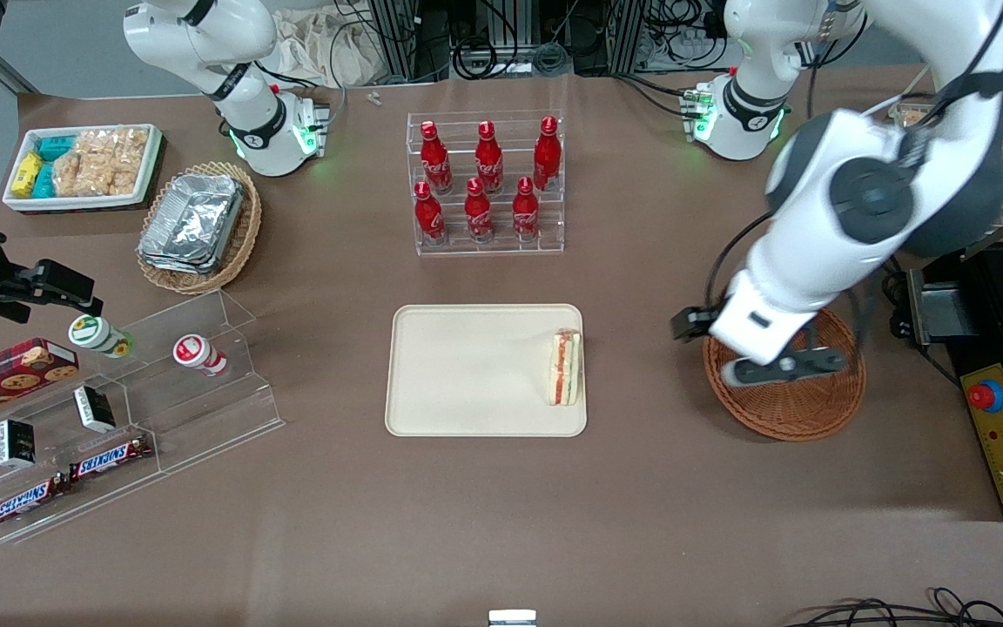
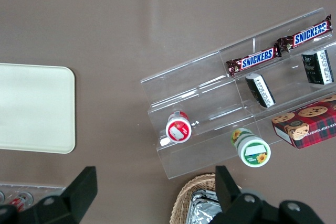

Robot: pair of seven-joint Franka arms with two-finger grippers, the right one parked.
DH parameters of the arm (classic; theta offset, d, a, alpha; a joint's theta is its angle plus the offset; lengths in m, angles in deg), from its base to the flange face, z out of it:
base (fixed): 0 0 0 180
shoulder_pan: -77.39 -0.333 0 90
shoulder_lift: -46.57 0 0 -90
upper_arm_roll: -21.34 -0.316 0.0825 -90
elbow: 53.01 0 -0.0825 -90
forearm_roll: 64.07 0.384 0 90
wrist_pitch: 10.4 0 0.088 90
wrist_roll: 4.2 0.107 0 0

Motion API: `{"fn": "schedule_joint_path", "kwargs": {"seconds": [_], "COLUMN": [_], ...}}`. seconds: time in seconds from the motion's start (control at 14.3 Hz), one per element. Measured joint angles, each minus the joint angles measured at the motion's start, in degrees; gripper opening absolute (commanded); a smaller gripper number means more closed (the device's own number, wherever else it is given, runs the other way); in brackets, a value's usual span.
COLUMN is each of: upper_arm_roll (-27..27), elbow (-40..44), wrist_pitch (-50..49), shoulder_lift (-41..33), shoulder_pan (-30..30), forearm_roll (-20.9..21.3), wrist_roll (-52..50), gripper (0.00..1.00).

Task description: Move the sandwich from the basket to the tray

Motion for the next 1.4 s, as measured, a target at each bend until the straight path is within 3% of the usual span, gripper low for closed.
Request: {"fn": "schedule_joint_path", "kwargs": {"seconds": [0.14, 0.49, 0.98, 1.4], "upper_arm_roll": [-4.8, -15.4, -19.9, -20.4], "elbow": [0.0, -0.6, -3.8, -3.7], "wrist_pitch": [-5.4, -12.3, -12.4, -12.2], "shoulder_lift": [-3.7, -10.3, -13.2, -13.2], "shoulder_pan": [0.5, 1.9, 2.5, 2.6], "forearm_roll": [-3.2, -4.1, -4.1, -4.1], "wrist_roll": [6.3, 14.4, 16.3, 16.6], "gripper": [1.0, 1.0, 1.0, 1.0]}}
